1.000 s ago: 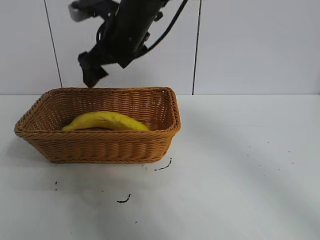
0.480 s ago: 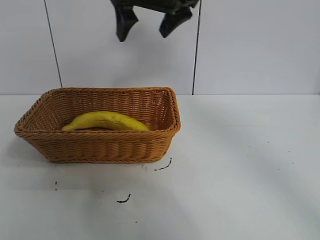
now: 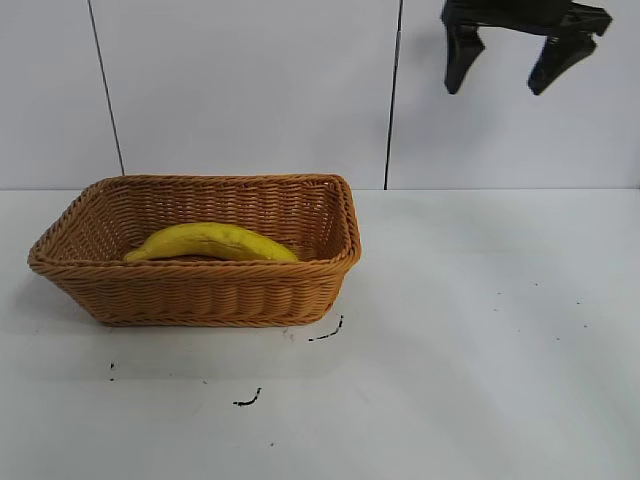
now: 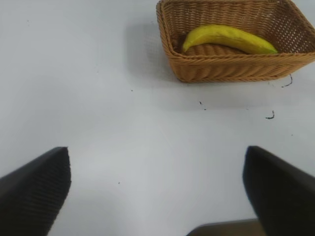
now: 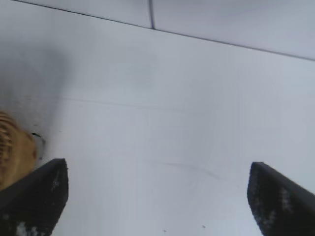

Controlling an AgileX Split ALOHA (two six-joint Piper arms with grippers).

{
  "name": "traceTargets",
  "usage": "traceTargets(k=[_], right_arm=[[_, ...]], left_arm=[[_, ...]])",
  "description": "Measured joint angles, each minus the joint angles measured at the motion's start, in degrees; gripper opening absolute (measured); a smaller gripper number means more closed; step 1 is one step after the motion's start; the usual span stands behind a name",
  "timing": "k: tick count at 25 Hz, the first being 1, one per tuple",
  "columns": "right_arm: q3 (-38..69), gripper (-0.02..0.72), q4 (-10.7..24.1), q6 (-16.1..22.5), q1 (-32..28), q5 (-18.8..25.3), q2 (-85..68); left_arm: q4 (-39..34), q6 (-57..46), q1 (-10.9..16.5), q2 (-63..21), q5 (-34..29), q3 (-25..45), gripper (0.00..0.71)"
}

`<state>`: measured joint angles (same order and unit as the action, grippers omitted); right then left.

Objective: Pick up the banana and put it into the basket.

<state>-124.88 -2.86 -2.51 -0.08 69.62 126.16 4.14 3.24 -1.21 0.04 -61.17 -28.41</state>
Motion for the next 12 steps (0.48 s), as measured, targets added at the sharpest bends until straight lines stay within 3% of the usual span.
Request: traceTargets(k=[5, 12], right_arm=[[6.1, 0.692, 0.1, 0.8, 0.0, 0.0, -4.1], [28.0, 0.692, 2.5, 0.9, 0.0, -0.1, -18.4]], left_arm=[[0.0, 0.0, 0.0, 0.0, 0.0, 0.0, 0.69], [0.0, 0.0, 0.0, 0.0, 0.0, 0.0, 0.69]])
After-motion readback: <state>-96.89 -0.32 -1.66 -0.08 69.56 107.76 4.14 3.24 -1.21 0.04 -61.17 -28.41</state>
